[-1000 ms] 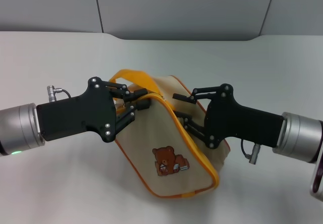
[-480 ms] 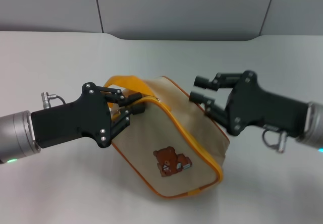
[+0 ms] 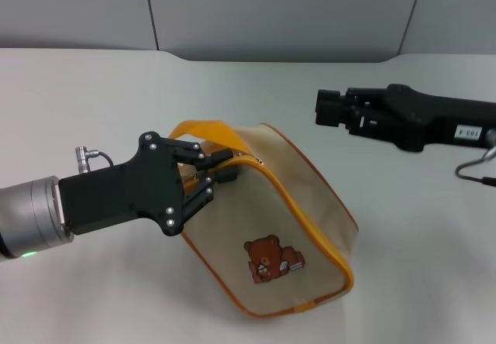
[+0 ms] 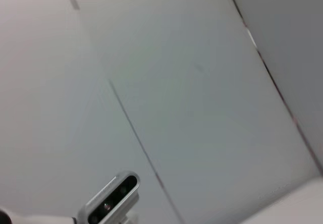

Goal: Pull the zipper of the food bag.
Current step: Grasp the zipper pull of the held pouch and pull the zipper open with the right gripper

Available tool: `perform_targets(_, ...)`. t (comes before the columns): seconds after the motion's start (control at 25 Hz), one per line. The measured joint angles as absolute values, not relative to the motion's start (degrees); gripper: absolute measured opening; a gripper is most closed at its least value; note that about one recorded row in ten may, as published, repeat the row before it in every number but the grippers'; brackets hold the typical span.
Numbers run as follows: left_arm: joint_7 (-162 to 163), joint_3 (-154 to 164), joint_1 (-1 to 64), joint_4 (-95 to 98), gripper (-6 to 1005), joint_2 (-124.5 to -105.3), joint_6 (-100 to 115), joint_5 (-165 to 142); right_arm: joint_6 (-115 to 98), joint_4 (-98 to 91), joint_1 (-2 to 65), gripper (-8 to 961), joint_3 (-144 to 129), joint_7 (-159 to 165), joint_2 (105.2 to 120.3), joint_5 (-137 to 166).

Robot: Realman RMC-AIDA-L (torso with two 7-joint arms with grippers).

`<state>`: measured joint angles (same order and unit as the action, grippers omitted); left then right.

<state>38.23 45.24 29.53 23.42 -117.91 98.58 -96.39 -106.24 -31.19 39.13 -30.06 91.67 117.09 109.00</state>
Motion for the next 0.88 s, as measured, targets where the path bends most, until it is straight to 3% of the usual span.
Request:
perform_targets(0.16, 36.8, 45.0, 29.6, 23.7, 101, -118.23, 98.8, -96.4, -105.3, -31.0, 41.2, 286, -34.2, 108.4, 114.83, 109.2)
perform_targets(0.32, 35.4, 45.3, 29.9, 23.6, 101, -118.58, 98.6, -96.3, -105.1, -31.1, 42.4, 286, -38.6, 117.4, 114.18, 109.3)
perform_targets(0.52, 35.2, 45.4, 29.9, 23.6, 101, -118.54, 98.6, -96.3, -104.7, -34.0, 42.7, 286, -42.4, 111.1, 114.77, 109.3)
perform_targets(0.76, 36.1, 45.3, 29.6, 23.5, 101, -117.47, 100.9, -96.4, -103.8, -37.0, 39.8, 285, -41.3, 80.6, 115.77, 107.7)
perform_targets(0.88, 36.0, 45.0, 29.6, 23.1, 101, -116.87, 102.9, -96.3, -102.8, -37.6, 39.4, 285, -41.5, 68.2, 116.98, 107.5)
